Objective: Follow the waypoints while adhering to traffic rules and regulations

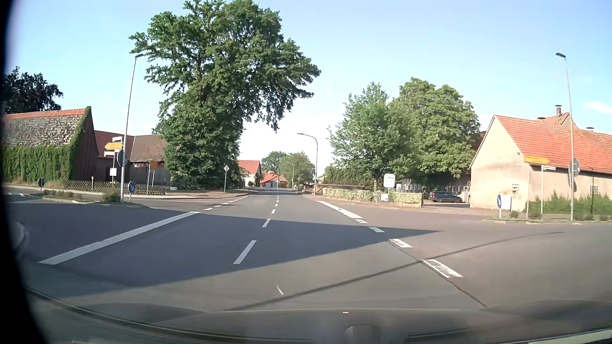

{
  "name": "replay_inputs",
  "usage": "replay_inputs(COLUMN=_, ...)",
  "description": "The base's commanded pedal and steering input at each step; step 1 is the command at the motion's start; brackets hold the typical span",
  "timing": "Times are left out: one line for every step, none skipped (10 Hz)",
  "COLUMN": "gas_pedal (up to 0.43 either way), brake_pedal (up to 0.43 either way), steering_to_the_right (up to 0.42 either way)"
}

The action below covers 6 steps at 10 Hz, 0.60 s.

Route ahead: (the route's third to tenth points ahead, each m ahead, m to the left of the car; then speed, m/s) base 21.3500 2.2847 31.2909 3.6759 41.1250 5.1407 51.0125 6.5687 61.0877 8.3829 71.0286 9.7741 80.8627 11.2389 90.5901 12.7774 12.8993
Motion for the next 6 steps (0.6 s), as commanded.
replay_inputs(gas_pedal=0.138, brake_pedal=0.006, steering_to_the_right=-0.036)
replay_inputs(gas_pedal=0.15, brake_pedal=0.006, steering_to_the_right=-0.035)
replay_inputs(gas_pedal=0.15, brake_pedal=0.006, steering_to_the_right=-0.035)
replay_inputs(gas_pedal=0.15, brake_pedal=0.006, steering_to_the_right=-0.034)
replay_inputs(gas_pedal=0.15, brake_pedal=0.006, steering_to_the_right=-0.032)
replay_inputs(gas_pedal=0.15, brake_pedal=0.006, steering_to_the_right=-0.03)
